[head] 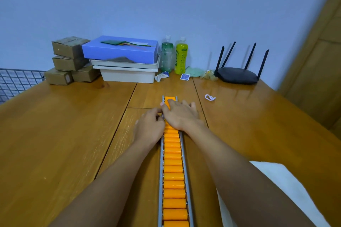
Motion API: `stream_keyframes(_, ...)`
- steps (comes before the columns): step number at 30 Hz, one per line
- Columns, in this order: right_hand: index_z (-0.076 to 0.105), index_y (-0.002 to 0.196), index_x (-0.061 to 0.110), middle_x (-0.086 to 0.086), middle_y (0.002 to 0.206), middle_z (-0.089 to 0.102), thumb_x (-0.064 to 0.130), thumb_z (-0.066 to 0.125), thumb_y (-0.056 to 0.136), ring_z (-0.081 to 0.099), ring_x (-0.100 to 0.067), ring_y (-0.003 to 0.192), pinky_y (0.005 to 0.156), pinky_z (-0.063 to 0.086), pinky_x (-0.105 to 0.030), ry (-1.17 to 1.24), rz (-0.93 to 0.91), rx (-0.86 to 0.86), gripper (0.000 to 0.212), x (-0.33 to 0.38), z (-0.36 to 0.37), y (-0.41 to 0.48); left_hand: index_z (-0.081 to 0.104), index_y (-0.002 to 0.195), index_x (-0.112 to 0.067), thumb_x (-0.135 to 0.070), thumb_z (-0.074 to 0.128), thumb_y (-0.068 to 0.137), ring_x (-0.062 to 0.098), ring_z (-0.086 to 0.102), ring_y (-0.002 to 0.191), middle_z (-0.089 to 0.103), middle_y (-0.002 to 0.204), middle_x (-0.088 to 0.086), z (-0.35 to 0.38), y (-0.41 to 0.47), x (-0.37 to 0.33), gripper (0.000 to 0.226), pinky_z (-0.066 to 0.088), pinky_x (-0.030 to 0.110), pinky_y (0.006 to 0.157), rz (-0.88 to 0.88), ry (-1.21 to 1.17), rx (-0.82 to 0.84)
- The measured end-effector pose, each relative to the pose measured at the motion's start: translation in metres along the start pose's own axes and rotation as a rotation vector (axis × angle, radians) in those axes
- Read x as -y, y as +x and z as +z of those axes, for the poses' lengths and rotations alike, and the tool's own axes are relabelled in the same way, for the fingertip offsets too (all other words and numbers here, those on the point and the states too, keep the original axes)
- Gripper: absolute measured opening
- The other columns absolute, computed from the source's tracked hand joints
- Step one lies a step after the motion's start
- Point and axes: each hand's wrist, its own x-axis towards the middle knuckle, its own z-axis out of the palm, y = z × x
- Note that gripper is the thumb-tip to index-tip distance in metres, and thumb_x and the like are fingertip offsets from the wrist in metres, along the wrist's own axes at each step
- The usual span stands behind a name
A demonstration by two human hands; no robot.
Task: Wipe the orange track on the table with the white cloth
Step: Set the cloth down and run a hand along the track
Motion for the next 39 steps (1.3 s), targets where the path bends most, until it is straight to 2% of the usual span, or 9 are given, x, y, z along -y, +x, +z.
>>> stream_keyframes(4, 0.051, 0.142, 0.026, 0.002, 0.144, 0.055, 0.063, 0.007, 0.101, 0.037, -0.022, 0.138, 0.11, 0.019, -0.051, -0.045, -0.021, 0.017, 0.07, 0.001, -0.007, -0.014, 0.067, 0.115, -0.03, -0.029, 0.046, 0.099, 0.019, 0.066, 0.094, 0.072, 0.103, -0.007, -0.001, -0.002, -0.001, 0.026, 0.053, 0.052, 0.091, 0.0, 0.004, -0.009)
stream_keyframes(9, 0.058, 0.134, 0.024, 0.001, 0.136, 0.059, 0.064, 0.006, 0.101, 0.042, -0.023, 0.134, 0.113, 0.019, -0.053, -0.064, -0.018, 0.029, 0.073, 0.008, -0.013, -0.033, 0.065, 0.089, -0.029, -0.039, 0.043, 0.099, 0.017, 0.066, 0.077, 0.07, 0.082, -0.008, -0.001, -0.003, 0.0, 0.026, 0.057, 0.046, 0.072, -0.016, -0.057, -0.008)
stream_keyframes(11, 0.055, 0.139, 0.024, 0.0, 0.137, 0.059, 0.064, 0.005, 0.101, 0.041, -0.023, 0.136, 0.115, 0.017, -0.054, -0.052, -0.015, 0.032, 0.074, 0.01, -0.015, -0.041, 0.064, 0.085, -0.029, -0.032, 0.046, 0.098, 0.019, 0.064, 0.071, 0.069, 0.075, -0.006, -0.002, -0.004, 0.001, 0.023, 0.053, 0.042, 0.065, -0.035, -0.129, 0.005)
stream_keyframes(15, 0.031, 0.158, 0.026, -0.005, 0.149, 0.052, 0.066, 0.003, 0.1, 0.034, -0.025, 0.143, 0.119, 0.011, -0.053, -0.036, -0.013, 0.039, 0.075, 0.015, -0.021, -0.057, 0.069, 0.107, -0.032, -0.024, 0.05, 0.097, 0.015, 0.068, 0.083, 0.072, 0.089, -0.01, -0.009, -0.008, -0.001, 0.023, 0.059, 0.045, 0.076, -0.05, -0.213, 0.018)
stream_keyframes(18, 0.027, 0.159, 0.026, -0.007, 0.146, 0.054, 0.067, 0.003, 0.099, 0.036, -0.026, 0.142, 0.117, 0.014, -0.053, -0.034, -0.007, 0.036, 0.076, 0.017, -0.021, -0.065, 0.069, 0.113, -0.03, -0.022, 0.052, 0.097, 0.012, 0.067, 0.093, 0.072, 0.098, -0.013, -0.012, -0.012, -0.003, 0.026, 0.059, 0.046, 0.085, -0.031, -0.226, 0.03)
stream_keyframes(23, 0.044, 0.149, 0.022, -0.005, 0.144, 0.056, 0.065, 0.004, 0.1, 0.041, -0.026, 0.137, 0.117, 0.016, -0.051, -0.043, -0.02, 0.029, 0.077, 0.018, -0.019, -0.079, 0.066, 0.09, -0.039, -0.009, 0.054, 0.095, 0.014, 0.066, 0.093, 0.071, 0.094, -0.012, -0.017, -0.02, -0.006, 0.033, 0.054, 0.04, 0.082, 0.005, -0.209, 0.025)
stream_keyframes(28, 0.034, 0.156, 0.023, -0.002, 0.157, 0.042, 0.065, 0.004, 0.1, 0.035, -0.027, 0.144, 0.12, 0.006, -0.053, -0.046, -0.033, 0.047, 0.076, 0.02, -0.02, -0.094, 0.075, 0.098, -0.025, -0.006, 0.057, 0.095, 0.014, 0.067, 0.093, 0.073, 0.093, -0.009, -0.025, -0.027, -0.002, 0.026, 0.054, 0.029, 0.076, 0.043, -0.148, 0.055)
stream_keyframes(31, 0.031, 0.157, 0.023, -0.002, 0.161, 0.037, 0.065, 0.003, 0.1, 0.032, -0.028, 0.146, 0.12, 0.005, -0.052, -0.06, -0.048, 0.061, 0.076, 0.022, -0.021, -0.105, 0.077, 0.099, -0.026, -0.013, 0.058, 0.095, 0.013, 0.066, 0.092, 0.073, 0.09, -0.012, -0.031, -0.038, 0.006, 0.023, 0.057, 0.039, 0.082, 0.069, -0.07, 0.056)
stream_keyframes(39, 0.025, 0.16, 0.031, -0.004, 0.167, 0.024, 0.071, 0.0, 0.097, 0.023, -0.029, 0.151, 0.12, -0.001, -0.053, -0.145, -0.068, 0.088, 0.079, 0.027, -0.018, -0.136, 0.075, 0.087, -0.018, -0.007, 0.056, 0.097, 0.019, 0.066, 0.078, 0.072, 0.079, 0.0, -0.045, -0.08, 0.005, 0.024, 0.055, 0.043, 0.072, 0.111, -0.062, 0.067)
